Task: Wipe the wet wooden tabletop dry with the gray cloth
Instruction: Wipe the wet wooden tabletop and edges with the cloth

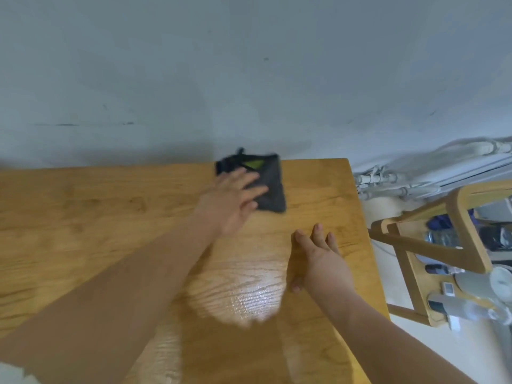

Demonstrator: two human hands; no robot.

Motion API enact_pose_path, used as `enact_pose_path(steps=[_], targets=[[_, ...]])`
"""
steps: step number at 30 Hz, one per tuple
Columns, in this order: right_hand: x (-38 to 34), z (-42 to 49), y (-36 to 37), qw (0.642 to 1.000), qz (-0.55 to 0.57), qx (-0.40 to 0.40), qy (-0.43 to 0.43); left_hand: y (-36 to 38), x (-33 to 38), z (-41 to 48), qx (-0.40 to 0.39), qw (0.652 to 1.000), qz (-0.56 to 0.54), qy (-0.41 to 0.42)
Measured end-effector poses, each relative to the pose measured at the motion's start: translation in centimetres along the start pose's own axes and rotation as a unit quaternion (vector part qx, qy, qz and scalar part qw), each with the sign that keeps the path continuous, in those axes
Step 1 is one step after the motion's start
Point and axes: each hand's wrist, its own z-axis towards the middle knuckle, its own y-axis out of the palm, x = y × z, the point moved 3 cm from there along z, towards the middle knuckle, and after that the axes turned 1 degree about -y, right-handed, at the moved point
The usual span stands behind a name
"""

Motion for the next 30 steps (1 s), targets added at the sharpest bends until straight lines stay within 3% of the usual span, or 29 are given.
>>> enact_pose_path(steps=[3,7,9,11,13,14,15,17,19,21,23,25,27,30], targets=[[-0.1,-0.1,-0.1,1.0,0.002,-0.005,0.009,-0.3,-3.2,-4.2,0.081,0.977,-0.013,-0.196],[0.0,-0.7,0.0,1.0,0.012,0.001,0.006,1.5,0.3,-9.1,0.105,0.95,-0.03,-0.293],[0.3,-1.1,0.3,1.0,0.012,0.014,-0.004,3.2,4.8,-11.3,0.089,0.973,-0.013,-0.212],[0.7,-1.8,0.8,0.999,0.026,0.042,-0.017,5.7,8.5,-13.8,0.043,0.999,0.016,-0.018],[1.3,-3.4,1.6,0.994,0.035,0.095,-0.033,5.8,8.4,-14.8,-0.018,0.992,0.015,0.124],[1.5,-4.7,2.2,0.991,0.037,0.125,-0.042,5.4,7.6,-14.3,-0.037,0.988,0.026,0.144],[1.9,-5.9,2.8,0.986,0.035,0.157,-0.05,5.0,6.9,-13.5,-0.053,0.989,0.044,0.133],[2.7,-8.6,4.3,0.972,0.058,0.218,-0.066,4.4,6.1,-12.0,-0.027,0.998,0.049,0.006],[3.7,-10.9,6.2,0.963,0.121,0.229,-0.07,4.6,7.8,-12.3,0.027,0.989,0.003,-0.144],[5.0,-12.8,8.0,0.96,0.163,0.217,-0.072,6.3,11.5,-14.0,0.038,0.975,-0.022,-0.217],[6.5,-15.1,9.9,0.952,0.196,0.224,-0.07,8.1,16.2,-16.5,0.03,0.985,-0.019,-0.171],[8.1,-17.5,12.0,0.943,0.25,0.214,-0.049,9.8,20.9,-19.7,0.019,0.999,0.009,-0.032],[9.5,-19.9,14.2,0.939,0.283,0.196,-0.021,12.3,23.9,-23.4,-0.049,0.994,0.029,0.092],[11.4,-23.3,17.3,0.94,0.28,0.197,0.006,14.7,25.0,-29.4,-0.057,0.989,0.005,0.138]])
